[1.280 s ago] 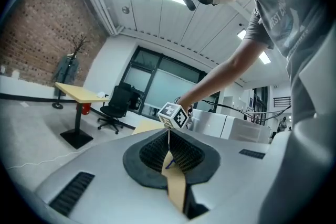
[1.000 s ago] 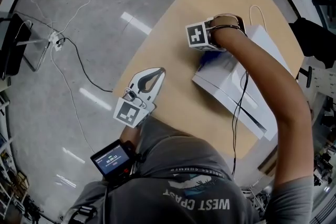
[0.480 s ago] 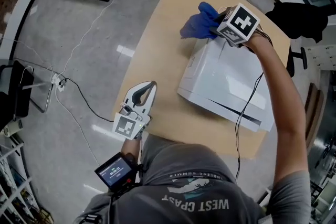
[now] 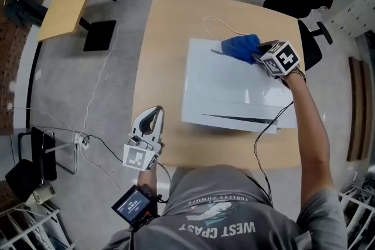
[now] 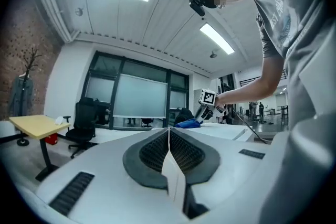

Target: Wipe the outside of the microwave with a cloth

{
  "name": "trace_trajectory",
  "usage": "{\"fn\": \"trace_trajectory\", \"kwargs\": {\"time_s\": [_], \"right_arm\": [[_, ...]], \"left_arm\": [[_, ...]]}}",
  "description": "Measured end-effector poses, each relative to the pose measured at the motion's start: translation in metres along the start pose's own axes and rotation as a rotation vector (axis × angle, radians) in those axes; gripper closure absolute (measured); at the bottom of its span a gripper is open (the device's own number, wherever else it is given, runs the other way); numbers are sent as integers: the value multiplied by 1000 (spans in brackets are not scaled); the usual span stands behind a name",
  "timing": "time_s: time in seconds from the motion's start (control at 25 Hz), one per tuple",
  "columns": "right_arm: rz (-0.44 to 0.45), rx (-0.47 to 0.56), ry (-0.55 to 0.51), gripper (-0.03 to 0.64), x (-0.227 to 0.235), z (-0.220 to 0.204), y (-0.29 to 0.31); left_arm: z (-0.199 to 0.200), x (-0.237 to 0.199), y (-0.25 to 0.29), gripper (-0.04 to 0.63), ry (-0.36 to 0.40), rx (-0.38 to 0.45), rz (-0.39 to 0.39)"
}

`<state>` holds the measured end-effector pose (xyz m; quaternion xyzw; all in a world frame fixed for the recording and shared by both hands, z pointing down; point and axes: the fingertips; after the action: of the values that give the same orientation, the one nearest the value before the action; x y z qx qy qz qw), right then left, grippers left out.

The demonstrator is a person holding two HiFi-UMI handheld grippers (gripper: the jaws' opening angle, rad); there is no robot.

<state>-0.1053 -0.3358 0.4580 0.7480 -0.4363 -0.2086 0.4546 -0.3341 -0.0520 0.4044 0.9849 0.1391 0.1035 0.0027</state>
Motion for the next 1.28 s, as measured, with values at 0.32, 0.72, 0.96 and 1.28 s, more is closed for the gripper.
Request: {"fn": "trace_trajectory", "kwargs": {"time_s": [0.32,0.72,0.96,1.28], "right_arm": [[-86,132,201,540,62,-126,-89],[37,339,350,538,48,-200,-143],[288,647,464,458,32,-213,-179],[246,906,434,408,36,-243,-276]], "left_arm": [[51,68,39,572,90,18,-104],[107,168,72,572,152,42,-174],[122,216,85,572,170,51,-182],[167,284,105,572,155,73,-190]]}}
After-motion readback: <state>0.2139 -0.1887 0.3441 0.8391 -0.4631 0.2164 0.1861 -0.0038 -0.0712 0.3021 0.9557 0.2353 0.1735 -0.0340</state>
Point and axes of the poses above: the fingertips, and each gripper's own axes: y forward along the fingers, x to its right, z out of its top, and after that the axes turned 15 degrees about y, right-handed
